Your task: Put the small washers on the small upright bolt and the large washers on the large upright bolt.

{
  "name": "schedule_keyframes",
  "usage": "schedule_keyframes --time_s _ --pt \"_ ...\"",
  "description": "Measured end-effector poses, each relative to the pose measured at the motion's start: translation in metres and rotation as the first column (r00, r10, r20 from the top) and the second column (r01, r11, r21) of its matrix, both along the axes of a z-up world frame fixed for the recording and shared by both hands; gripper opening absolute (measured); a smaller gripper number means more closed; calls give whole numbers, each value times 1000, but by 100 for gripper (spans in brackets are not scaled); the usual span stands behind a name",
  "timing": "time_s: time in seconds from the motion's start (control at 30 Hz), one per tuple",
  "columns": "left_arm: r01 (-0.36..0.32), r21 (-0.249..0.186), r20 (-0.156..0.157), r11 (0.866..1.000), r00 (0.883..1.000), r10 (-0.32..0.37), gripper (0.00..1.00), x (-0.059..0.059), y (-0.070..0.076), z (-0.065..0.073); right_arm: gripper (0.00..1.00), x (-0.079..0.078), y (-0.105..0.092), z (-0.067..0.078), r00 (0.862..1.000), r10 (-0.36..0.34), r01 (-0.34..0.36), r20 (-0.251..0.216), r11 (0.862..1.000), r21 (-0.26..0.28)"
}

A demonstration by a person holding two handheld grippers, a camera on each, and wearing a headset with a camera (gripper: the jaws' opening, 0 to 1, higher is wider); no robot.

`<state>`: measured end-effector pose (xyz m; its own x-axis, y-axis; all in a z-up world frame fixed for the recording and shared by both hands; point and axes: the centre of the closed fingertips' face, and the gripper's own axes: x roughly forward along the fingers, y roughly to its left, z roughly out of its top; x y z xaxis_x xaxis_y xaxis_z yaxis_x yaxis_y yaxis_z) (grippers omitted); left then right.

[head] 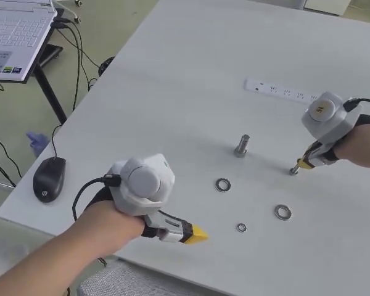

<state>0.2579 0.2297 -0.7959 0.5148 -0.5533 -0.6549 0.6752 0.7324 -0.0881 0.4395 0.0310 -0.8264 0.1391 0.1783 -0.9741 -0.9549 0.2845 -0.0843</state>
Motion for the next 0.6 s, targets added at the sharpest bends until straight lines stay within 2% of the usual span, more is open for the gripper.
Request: schedule_keyframes --time_s 0.07,0.13,0.2,0.43,0.6 --pt "5 10 -18 1000 1000 -5 94 -1 0 -4 12 0 -1 -3 1000 -1 1 1 1000 -6" --pt "10 18 -13 1000 1000 -10 94 -1 1 -4 12 0 -1 -5 1000 -3 3 -2 1000 -6" --pt "8 8 -20 1000 1000 -7 94 -2 0 -4 12 0 -1 -6 1000 2 -2 1 1000 -6" --pt "24 29 -49 999 999 -23 93 -9 2 -9 12 -1 1 -16 1000 9 -10 -2 1000 -13" --pt "19 29 -52 999 998 -18 92 -11 3 -9 12 -2 0 -24 1000 13 -14 -10 1000 -19"
